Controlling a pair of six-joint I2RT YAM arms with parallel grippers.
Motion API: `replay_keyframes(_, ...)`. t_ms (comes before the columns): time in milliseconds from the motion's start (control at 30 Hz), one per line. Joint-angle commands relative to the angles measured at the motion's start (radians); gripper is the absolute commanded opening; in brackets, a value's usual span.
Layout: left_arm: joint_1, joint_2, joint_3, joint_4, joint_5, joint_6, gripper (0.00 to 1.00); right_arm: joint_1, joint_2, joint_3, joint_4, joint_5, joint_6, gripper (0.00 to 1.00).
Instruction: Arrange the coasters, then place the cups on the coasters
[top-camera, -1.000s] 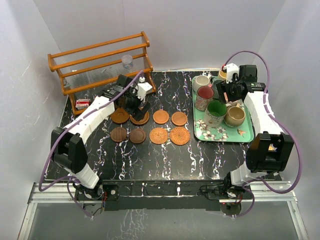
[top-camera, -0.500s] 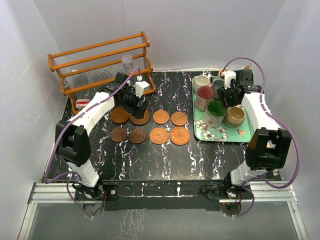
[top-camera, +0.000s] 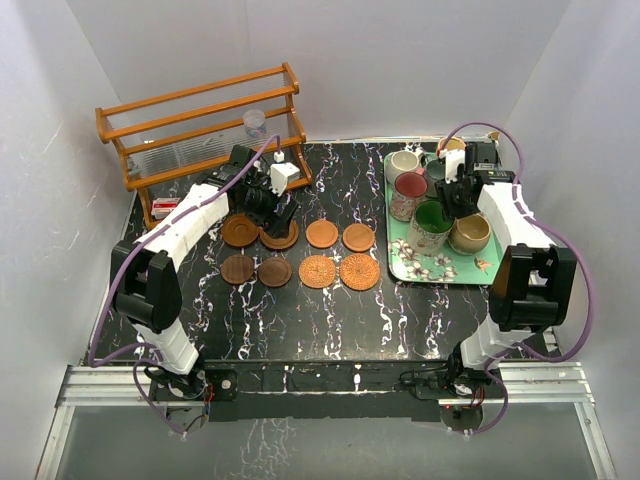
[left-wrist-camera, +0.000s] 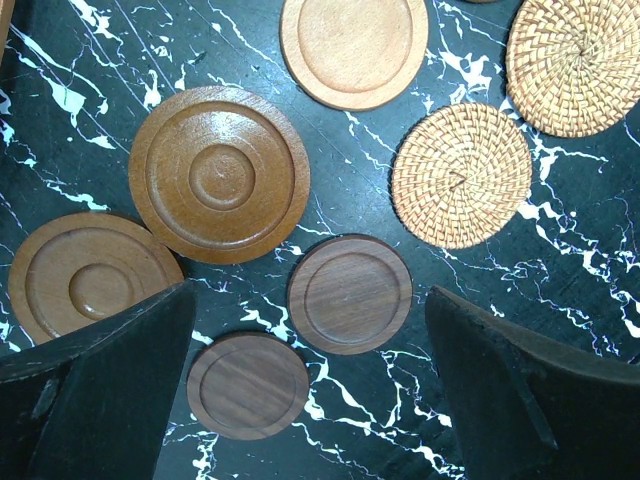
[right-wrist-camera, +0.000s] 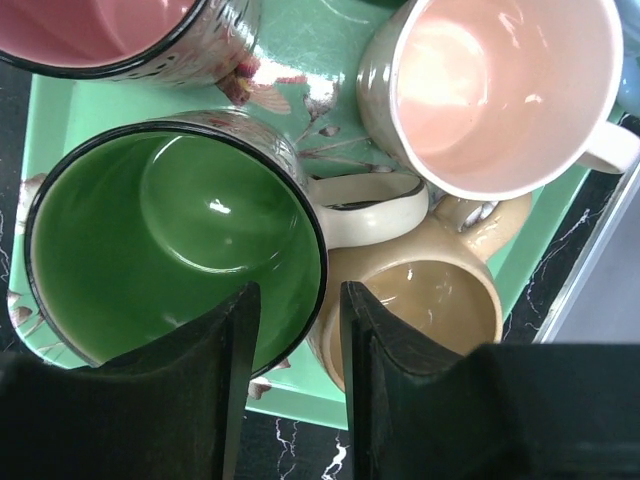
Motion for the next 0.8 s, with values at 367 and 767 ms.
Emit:
replay_keyframes(367, 0.000, -0.018, 0.010, -0.003, 0.036, 0.001, 0.96, 0.003, 0.057, 0.023, 0.028, -0.005, 0.069, 0.25)
replay_keyframes(767, 0.000, 0.025, 0.039, -0.018, 0.055, -0.004, 0.96, 0.003, 0.018, -0.002, 0.007, -0.039, 0.063, 0.13)
